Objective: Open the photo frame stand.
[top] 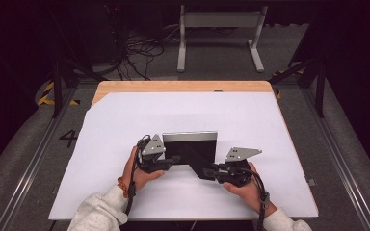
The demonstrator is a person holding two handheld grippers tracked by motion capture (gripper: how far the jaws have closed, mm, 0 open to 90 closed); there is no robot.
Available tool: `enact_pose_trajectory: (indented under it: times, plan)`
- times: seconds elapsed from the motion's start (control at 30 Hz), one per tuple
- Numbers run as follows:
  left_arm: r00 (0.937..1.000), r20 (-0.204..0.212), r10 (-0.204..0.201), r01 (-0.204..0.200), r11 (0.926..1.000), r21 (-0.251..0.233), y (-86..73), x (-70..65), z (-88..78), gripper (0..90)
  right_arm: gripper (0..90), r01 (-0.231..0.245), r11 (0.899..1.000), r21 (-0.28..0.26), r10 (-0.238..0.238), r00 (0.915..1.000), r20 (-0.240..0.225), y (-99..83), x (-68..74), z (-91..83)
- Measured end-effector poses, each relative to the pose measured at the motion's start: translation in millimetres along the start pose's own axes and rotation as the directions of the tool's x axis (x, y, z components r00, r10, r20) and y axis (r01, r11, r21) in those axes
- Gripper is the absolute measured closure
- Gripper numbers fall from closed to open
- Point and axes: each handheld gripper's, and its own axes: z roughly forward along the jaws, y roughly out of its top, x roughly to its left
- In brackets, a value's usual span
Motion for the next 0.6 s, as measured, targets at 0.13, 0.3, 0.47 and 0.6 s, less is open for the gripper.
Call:
enact_pose_trajectory:
  times: [0.13, 0.3, 0.47, 0.6]
  plan:
    - [0.9999, -0.009, 0.009, -0.009, 1.0, -0.003, -0.6, -2.2, -0.6, 58.1, 74.3, 0.008, 1.0, 0.007, -0.008, 1.0, 0.003, 0.0, 0.7, -0.2]
    - [0.9993, 0.0, 0.037, -0.037, 0.9988, 0.031, -6.9, -4.7, 4.7, 57.9, 74.9, 0.025, 0.999, 0.021, -0.026, 0.9997, 0.005, -0.2, 2.0, -0.4]
    - [0.9988, 0.018, 0.045, -0.046, 0.9972, 0.059, -10.2, -5.7, 11.3, 56.3, 75.1, 0.031, 0.999, 0.023, -0.031, 0.9995, 0.005, -1.0, 2.0, -0.4]
    - [0.9987, 0.029, 0.043, -0.045, 0.9966, 0.068, -11.5, -5.8, 13.9, 54.6, 75.3, 0.035, 0.999, 0.025, -0.035, 0.9994, 0.005, -1.3, 2.0, -0.6]
